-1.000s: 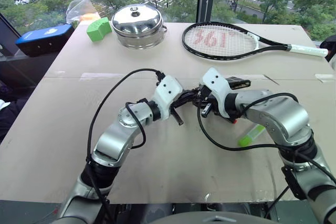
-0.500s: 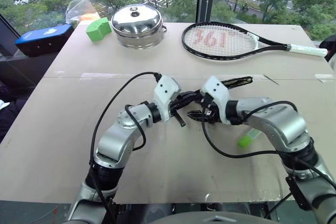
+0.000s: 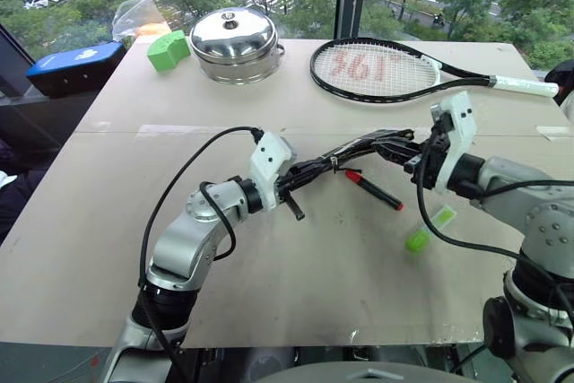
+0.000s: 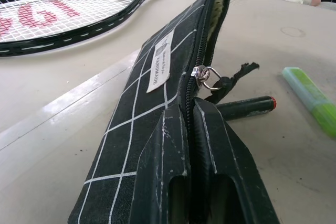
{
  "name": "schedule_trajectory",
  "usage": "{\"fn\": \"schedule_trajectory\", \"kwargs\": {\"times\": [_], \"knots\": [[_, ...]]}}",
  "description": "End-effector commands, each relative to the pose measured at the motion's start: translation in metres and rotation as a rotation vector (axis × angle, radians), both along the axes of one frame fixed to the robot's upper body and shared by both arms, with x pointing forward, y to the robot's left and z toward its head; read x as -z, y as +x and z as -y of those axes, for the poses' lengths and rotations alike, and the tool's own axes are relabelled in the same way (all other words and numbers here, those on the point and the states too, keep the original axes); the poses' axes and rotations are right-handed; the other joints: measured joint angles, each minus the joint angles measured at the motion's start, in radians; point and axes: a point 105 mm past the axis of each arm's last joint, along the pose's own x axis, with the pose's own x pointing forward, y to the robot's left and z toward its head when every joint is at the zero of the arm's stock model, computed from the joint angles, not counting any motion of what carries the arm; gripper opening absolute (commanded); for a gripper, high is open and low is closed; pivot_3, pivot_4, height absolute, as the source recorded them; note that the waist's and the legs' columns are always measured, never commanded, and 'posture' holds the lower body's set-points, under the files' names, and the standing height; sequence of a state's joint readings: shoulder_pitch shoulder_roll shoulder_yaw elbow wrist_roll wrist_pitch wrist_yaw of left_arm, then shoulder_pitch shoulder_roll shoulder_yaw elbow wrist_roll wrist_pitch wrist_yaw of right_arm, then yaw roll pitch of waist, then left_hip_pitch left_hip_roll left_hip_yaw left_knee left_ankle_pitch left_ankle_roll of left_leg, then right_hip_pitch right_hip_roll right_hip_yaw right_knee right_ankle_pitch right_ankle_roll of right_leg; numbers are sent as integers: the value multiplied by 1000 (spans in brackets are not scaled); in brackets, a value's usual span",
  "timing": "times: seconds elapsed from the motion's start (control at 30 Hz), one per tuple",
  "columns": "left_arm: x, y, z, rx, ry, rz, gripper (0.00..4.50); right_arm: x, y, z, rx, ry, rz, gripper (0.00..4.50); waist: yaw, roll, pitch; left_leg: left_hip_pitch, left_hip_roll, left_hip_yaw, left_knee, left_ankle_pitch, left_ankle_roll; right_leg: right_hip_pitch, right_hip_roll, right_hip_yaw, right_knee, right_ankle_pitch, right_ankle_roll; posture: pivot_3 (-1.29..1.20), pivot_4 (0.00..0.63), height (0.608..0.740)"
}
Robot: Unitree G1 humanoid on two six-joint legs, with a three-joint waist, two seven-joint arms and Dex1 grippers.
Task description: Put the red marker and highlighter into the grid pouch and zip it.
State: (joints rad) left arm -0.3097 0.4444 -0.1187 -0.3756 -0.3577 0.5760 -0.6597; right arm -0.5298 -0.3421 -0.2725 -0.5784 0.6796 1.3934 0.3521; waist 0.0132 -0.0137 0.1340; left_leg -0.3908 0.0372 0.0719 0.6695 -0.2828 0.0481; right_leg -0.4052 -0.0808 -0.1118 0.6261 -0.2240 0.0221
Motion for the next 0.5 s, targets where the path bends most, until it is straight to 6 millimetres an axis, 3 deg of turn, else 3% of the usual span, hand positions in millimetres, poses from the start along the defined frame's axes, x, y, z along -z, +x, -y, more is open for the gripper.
{"fn": "schedule_trajectory", "kwargs": {"times": [0.03,0.27,0.5], "knots": [[-14,-2,1,20,-16,49,0,2,7,-1,39,-33,5,89,1,0,0,0,0,0,0,0,0,0,0,0,0,0,0,0,150,740],[-15,-4,4,39,-5,59,0,16,19,-17,15,-149,6,89,0,0,0,0,0,1,0,0,0,0,0,0,0,0,0,0,150,740],[-13,-3,6,49,24,70,0,32,16,-66,-273,-561,310,89,-1,0,0,0,0,1,0,0,0,0,1,0,-1,0,0,0,150,740]]}}
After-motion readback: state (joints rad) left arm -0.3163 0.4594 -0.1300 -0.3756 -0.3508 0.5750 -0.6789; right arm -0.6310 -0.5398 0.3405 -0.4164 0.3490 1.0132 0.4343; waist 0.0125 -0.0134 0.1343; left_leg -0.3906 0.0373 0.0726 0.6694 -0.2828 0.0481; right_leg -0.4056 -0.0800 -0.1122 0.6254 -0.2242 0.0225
